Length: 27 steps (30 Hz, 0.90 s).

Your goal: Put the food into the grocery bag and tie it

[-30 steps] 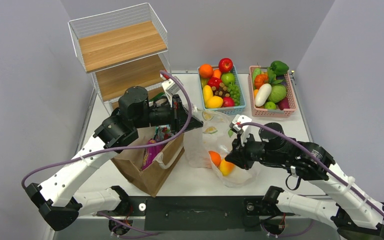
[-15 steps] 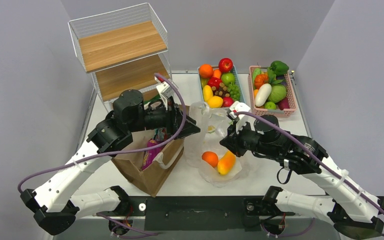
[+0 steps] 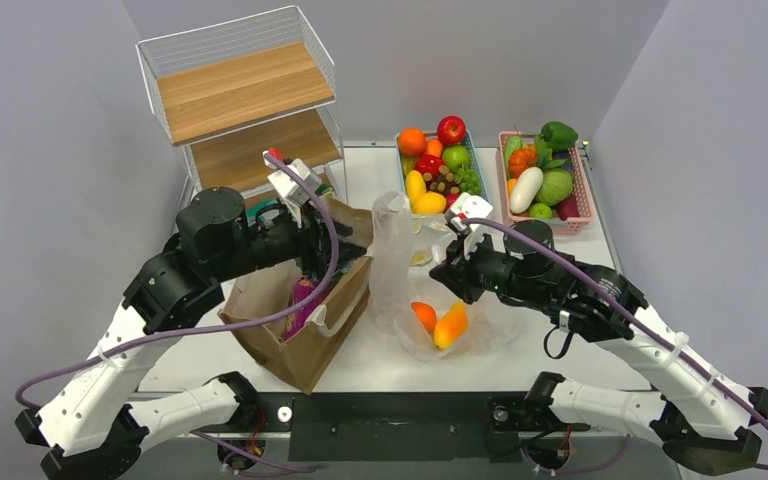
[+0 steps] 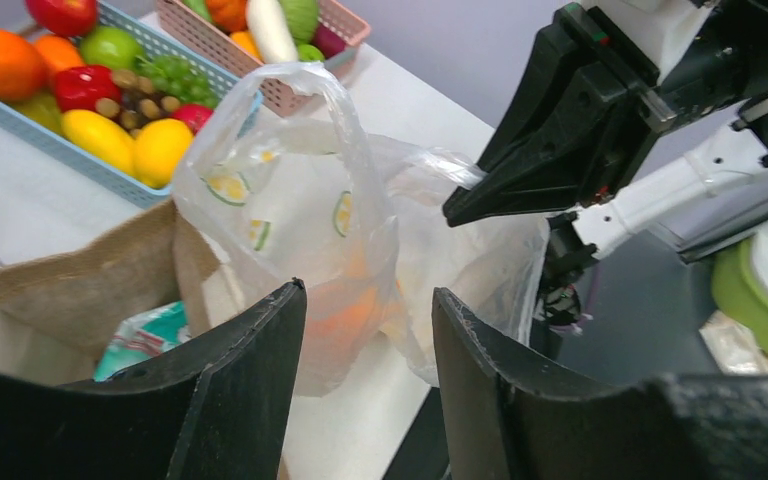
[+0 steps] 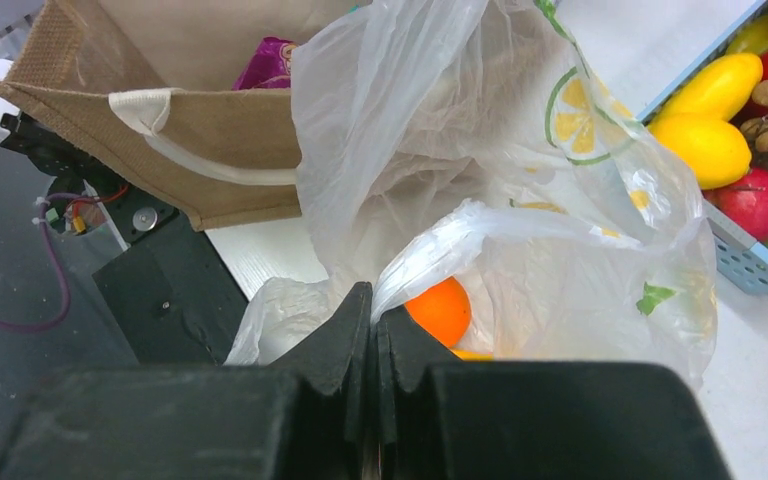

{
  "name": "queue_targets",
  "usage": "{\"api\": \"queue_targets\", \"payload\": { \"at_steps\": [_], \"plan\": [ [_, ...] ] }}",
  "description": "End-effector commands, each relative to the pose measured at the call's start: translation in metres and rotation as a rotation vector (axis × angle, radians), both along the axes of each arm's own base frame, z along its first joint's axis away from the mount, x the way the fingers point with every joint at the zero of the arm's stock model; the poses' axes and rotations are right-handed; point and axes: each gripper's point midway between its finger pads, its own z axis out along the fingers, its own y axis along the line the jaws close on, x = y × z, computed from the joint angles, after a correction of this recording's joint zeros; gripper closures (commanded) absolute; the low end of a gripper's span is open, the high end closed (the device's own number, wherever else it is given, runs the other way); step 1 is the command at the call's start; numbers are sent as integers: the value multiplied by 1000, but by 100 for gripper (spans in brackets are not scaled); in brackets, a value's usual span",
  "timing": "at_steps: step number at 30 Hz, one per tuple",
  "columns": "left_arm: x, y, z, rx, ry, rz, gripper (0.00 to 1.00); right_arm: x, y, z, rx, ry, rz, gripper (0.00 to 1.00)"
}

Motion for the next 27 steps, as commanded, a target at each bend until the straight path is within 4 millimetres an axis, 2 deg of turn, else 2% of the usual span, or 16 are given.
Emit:
{"api": "queue_targets", "payload": {
  "at_steps": [1, 7, 10, 11, 12, 13, 14, 15, 17, 21, 27],
  "plan": [
    [25, 9, 6, 59, -121, 88, 54, 8, 10, 32, 83, -84, 45, 100],
    [60, -3, 4, 51, -220, 154, 60, 17, 15, 33, 110, -63, 70, 100],
    [72, -14, -9, 57, -236, 144, 61, 19, 15, 31, 115, -56, 74, 100],
    [75, -17, -6, 40, -257, 142, 62, 20, 15, 30, 115, -55, 72, 100],
    [80, -20, -14, 48, -250, 146, 62, 21, 14, 29, 115, -55, 71, 100],
    [85, -22, -10, 31, -269, 163, 62, 21, 14, 29, 116, -55, 69, 100],
    [90, -24, -16, 37, -264, 170, 62, 22, 14, 28, 116, -54, 66, 100],
    [94, -26, -13, 21, -281, 181, 62, 23, 13, 28, 116, -54, 62, 100],
    [101, -33, -19, 17, -281, 183, 62, 24, 11, 27, 115, -55, 58, 100],
    [108, -44, -22, -7, -290, 166, 62, 25, 8, 24, 111, -53, 46, 100],
    [96, -66, -20, -67, -328, 35, 61, 26, 3, 22, 117, -57, 29, 100]
  ]
}}
